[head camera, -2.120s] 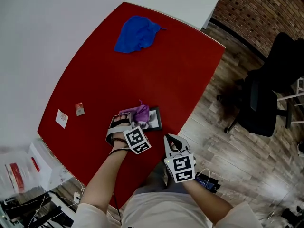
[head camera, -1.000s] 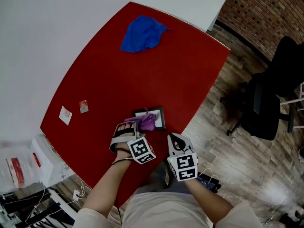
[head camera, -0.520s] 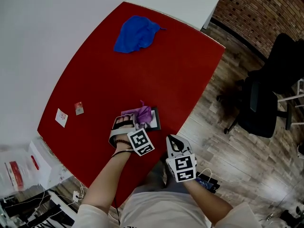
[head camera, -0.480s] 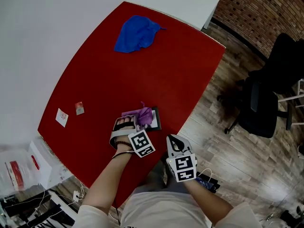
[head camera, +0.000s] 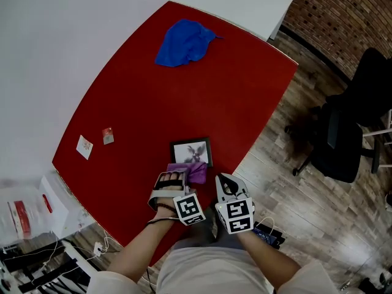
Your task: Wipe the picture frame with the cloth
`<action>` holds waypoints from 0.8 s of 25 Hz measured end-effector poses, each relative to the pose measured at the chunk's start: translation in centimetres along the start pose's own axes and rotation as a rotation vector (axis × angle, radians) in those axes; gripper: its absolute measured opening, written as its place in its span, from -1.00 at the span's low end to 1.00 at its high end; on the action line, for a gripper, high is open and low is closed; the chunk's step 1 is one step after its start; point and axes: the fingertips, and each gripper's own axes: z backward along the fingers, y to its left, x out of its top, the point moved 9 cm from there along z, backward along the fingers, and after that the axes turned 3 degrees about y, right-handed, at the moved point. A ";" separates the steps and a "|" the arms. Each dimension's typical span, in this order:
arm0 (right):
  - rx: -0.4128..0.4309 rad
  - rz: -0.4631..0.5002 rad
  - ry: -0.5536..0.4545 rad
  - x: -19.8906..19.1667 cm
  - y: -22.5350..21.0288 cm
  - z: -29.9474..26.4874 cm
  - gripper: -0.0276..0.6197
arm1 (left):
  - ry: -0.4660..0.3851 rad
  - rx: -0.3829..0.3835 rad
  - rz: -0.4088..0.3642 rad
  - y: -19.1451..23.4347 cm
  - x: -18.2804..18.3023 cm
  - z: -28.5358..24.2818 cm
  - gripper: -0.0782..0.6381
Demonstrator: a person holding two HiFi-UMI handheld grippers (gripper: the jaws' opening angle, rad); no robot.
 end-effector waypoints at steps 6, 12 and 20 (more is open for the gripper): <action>-0.005 0.003 0.004 -0.2 -0.3 0.3 -0.91 | 0.009 0.040 0.058 2.6 -0.5 -0.9 -0.61; -0.025 -0.015 0.009 -0.6 -0.9 0.7 -0.90 | 0.034 0.086 0.122 8.7 0.4 -4.3 -0.61; -0.043 -0.030 0.010 -0.9 -1.7 0.9 -0.90 | 0.053 0.053 0.048 7.7 1.6 -5.3 -0.61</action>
